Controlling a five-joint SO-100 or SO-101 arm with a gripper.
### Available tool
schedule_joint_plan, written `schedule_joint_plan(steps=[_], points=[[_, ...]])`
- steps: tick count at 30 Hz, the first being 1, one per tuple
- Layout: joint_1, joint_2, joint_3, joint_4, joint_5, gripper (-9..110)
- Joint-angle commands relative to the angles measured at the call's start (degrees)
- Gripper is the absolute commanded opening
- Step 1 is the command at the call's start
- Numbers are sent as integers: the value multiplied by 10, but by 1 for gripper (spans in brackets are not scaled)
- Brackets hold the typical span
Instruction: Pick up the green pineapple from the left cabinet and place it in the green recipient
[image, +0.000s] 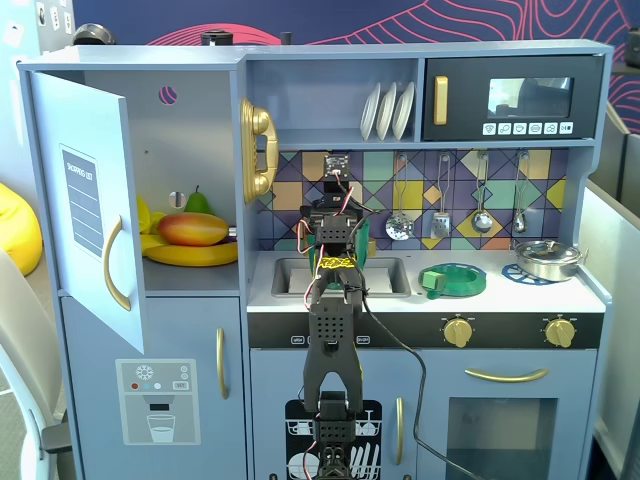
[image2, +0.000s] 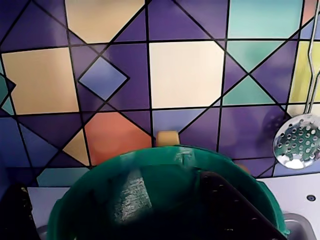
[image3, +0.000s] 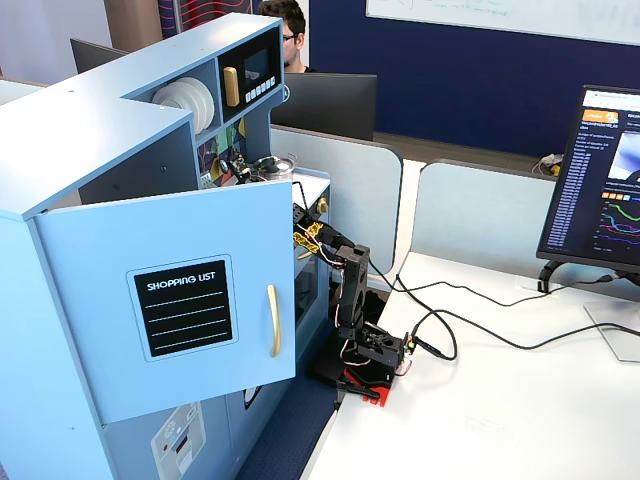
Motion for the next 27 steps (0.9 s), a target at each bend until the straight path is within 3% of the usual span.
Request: schedule_joint_plan(steps=[1, 5, 13, 23, 27], points=[[-3, 69, 9, -20, -10, 39], [-7, 211, 104, 15, -16, 37], [-31, 566, 442, 145, 12, 32], [-8, 751, 772, 312, 70, 29], [-18, 797, 893, 310, 94, 26]])
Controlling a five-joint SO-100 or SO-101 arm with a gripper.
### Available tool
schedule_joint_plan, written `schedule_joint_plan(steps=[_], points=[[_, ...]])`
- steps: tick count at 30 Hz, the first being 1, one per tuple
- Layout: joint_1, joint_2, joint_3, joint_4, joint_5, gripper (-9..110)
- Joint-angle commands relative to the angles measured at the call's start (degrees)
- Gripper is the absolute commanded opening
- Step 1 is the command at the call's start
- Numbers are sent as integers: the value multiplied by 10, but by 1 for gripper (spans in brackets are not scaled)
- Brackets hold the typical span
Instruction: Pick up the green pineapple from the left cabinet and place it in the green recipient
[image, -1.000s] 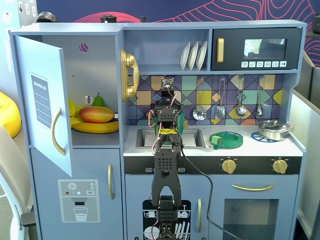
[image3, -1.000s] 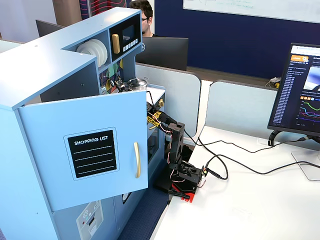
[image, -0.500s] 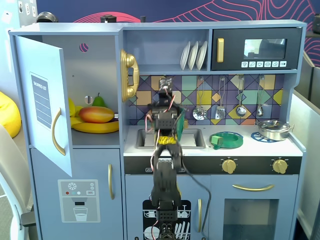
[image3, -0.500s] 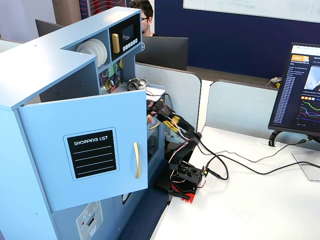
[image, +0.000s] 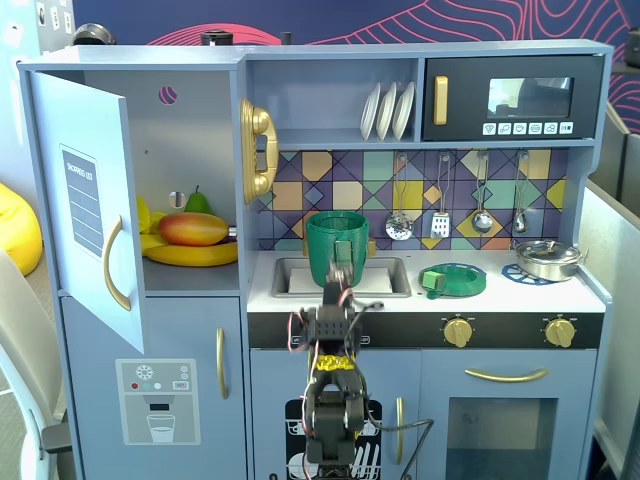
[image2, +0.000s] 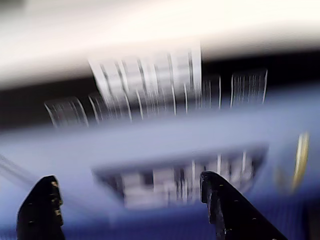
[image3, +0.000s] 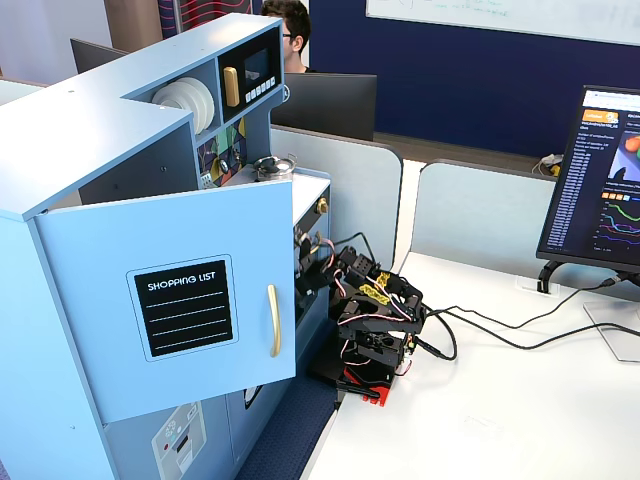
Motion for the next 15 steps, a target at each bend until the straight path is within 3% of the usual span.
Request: schedule_joint_plan(steps=[1, 7, 15], points=[[-8, 47, 111, -4, 23, 26], [11, 105, 250, -5, 34, 25], [-7, 131, 256, 136, 73, 20]])
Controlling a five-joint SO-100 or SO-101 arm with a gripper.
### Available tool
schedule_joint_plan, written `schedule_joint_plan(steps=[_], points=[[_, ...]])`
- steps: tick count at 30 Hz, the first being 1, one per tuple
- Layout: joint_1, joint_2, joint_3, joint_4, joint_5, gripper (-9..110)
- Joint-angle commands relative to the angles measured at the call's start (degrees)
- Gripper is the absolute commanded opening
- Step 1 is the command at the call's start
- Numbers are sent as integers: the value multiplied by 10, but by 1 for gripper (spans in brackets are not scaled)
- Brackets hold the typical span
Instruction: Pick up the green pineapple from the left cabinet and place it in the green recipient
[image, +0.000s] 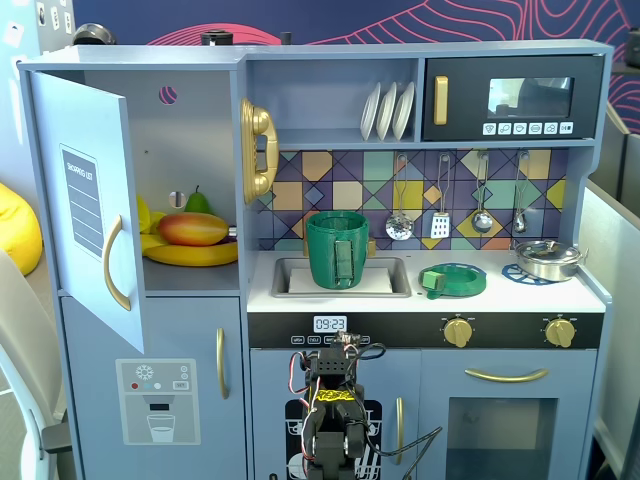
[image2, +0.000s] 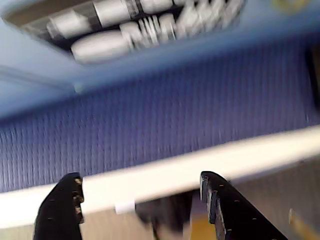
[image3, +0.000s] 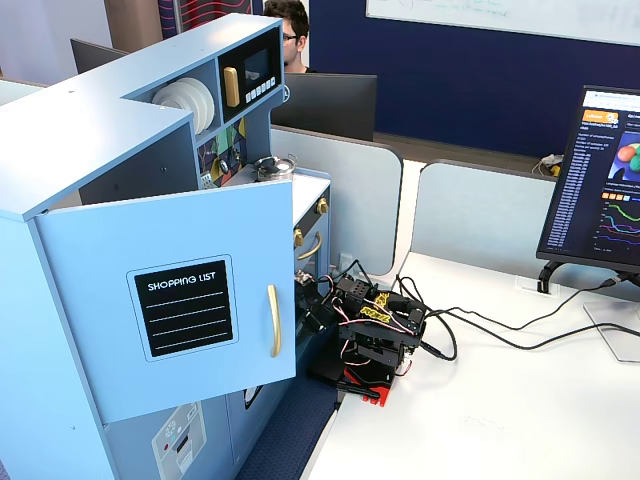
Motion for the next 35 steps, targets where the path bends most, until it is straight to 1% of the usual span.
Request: schedule_joint_plan(steps=[1, 4, 6, 7, 8, 9, 12, 35], points=[[-7, 5, 0, 64, 18, 20], [-9, 5, 0, 131, 11, 20], [-9, 5, 0, 180, -11, 19], [-10, 6, 0, 187, -3, 19], [-9, 6, 0, 184, 33, 19], [-6, 6, 0, 183, 40, 19], [2, 6, 0, 184, 26, 19], [5, 6, 0, 184, 24, 19]])
